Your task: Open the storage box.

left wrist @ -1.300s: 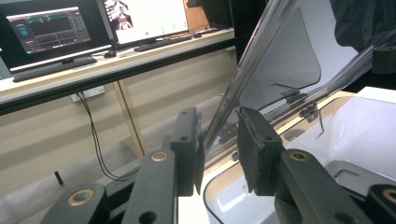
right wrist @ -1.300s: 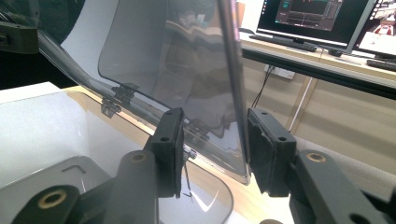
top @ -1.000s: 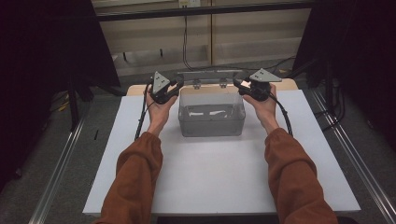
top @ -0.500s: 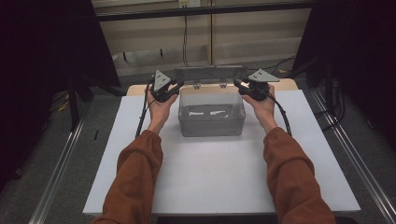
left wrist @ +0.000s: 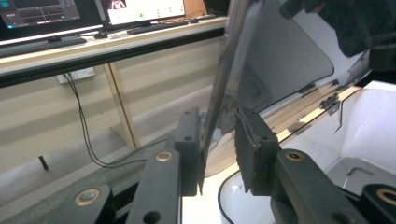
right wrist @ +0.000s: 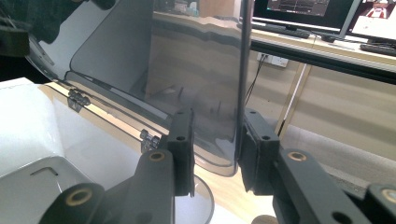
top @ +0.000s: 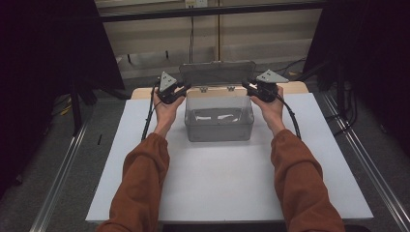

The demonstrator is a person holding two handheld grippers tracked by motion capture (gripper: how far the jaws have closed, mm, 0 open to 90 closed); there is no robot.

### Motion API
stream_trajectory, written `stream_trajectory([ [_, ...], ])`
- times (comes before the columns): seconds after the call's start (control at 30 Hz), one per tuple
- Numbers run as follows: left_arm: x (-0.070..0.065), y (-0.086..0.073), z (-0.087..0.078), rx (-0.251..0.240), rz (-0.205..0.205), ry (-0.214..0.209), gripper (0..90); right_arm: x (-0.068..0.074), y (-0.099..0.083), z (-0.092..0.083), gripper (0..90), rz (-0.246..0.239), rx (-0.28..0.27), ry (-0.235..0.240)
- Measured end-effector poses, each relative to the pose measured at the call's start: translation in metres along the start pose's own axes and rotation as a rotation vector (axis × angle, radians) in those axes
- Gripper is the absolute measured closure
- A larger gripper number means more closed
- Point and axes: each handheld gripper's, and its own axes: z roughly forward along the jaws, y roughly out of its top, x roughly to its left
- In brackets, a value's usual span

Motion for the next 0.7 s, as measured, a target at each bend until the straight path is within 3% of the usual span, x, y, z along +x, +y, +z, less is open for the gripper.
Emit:
stream_trajectory([
  [0.23, 0.003, -0.002, 0.006, 0.003, -0.015, -0.004, 70.7, -0.002, 0.002, 0.003, 68.8, 0.008, 0.003, -0.002],
  [0.27, 0.004, -0.003, 0.007, 0.017, 0.001, -0.001, 70.8, -0.003, 0.002, 0.003, 68.8, 0.011, 0.005, -0.001],
  [0.5, 0.006, -0.004, 0.011, 0.049, 0.004, 0.001, 69.1, -0.004, 0.003, 0.005, 69.7, 0.013, 0.008, -0.002],
  [0.6, 0.009, -0.007, 0.013, 0.048, -0.03, -0.002, 66.4, -0.005, 0.003, 0.006, 70.3, 0.017, 0.002, -0.002],
  [0.7, 0.01, -0.008, 0.015, 0.048, -0.033, 0.002, 66.4, -0.005, 0.002, 0.007, 70.3, 0.031, -0.002, -0.007],
])
